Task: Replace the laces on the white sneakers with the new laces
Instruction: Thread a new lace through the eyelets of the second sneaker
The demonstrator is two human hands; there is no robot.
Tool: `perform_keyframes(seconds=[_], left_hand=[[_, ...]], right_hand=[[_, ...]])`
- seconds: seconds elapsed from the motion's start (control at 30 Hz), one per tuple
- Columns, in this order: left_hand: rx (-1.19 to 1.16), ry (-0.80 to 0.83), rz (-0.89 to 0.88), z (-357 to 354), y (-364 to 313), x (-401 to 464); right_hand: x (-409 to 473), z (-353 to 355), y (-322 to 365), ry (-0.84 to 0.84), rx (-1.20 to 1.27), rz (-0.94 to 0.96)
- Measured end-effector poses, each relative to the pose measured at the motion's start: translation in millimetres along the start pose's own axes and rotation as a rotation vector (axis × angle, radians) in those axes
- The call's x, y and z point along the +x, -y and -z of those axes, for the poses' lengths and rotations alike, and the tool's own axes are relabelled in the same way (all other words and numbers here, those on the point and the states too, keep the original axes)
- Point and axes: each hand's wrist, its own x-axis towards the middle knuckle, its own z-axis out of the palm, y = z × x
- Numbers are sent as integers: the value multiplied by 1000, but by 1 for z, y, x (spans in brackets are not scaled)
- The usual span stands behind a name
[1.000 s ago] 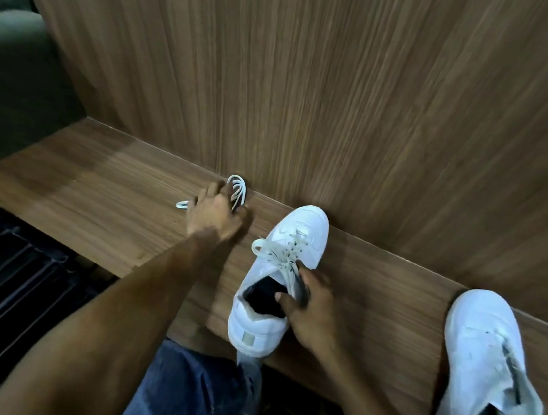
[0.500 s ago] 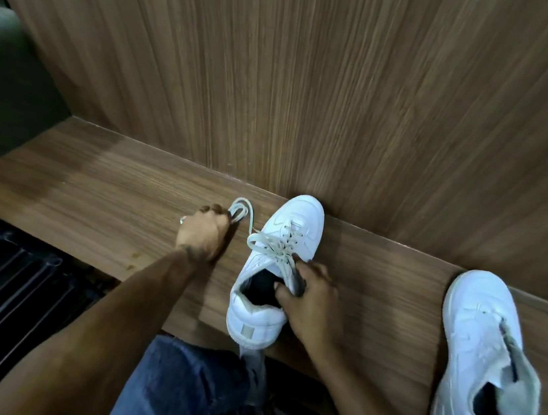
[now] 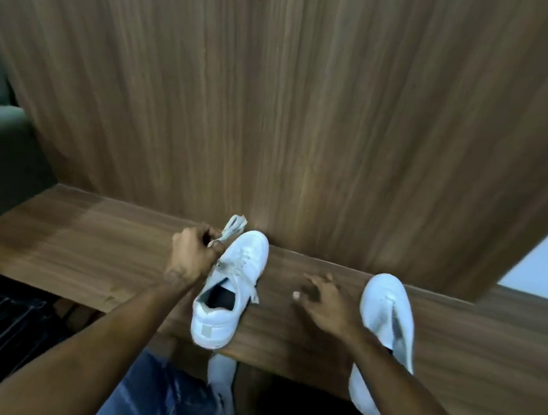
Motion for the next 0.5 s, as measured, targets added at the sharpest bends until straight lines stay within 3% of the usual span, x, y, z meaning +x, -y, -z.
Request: perform_keyframes(seconds=[0.13,0.3,0.4,0.5], left_hand=[[-105,61,-98,-34,-52,-39],[-273,229,8,-83,-76,-88],[-286,256,44,-100,-72,-102],[-294,275,104,-106,-66,-105]], right_hand=[[-30,47,-58,-79,-293,-164],[-49,31,-106,-10,6,-351],[-59,13,-109,-100,197,-305],[-64,3,-98,-73,258,-268]])
